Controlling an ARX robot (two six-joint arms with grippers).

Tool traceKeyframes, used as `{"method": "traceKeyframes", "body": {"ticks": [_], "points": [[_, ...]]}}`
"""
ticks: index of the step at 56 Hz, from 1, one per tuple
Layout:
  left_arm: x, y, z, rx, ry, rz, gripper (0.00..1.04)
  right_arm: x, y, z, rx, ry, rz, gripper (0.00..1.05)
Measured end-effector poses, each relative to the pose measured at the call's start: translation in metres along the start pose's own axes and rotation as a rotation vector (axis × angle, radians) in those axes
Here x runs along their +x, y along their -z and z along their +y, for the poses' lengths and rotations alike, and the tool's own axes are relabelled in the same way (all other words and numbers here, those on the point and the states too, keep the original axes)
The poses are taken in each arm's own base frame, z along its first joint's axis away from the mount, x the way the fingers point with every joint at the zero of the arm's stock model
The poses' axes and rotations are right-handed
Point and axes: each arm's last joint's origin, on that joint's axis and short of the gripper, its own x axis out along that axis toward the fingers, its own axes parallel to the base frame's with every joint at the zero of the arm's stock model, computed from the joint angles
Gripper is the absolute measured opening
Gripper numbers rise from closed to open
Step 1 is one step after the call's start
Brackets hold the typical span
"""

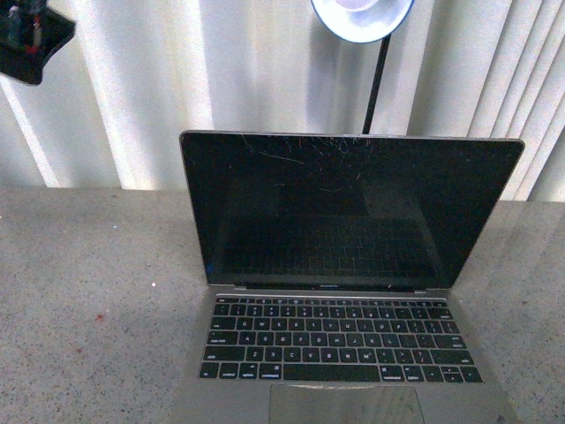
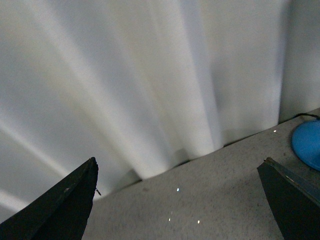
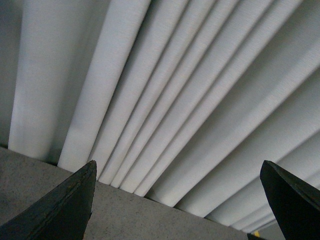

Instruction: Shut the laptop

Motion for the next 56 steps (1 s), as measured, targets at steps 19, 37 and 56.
{"method": "traceKeyframes", "body": {"ticks": [19,37,56], "points": [[0.057,-0.045,-0.024,0.408,0.328,0.007,0.98,0.066,-0.005,0.002,-0.301,-0.292,0.001,0.97],[0.097,-0.068,-0.037,0.682,0.501,0.048,0.98,0.089,-0.036,0.019,-0.524,-0.516,-0.053,0.83],[0.112,-0.064,-0.065,0.856,0.632,0.102,0.53,0.1,-0.039,0.056,-0.618,-0.685,-0.041,0.23]]}}
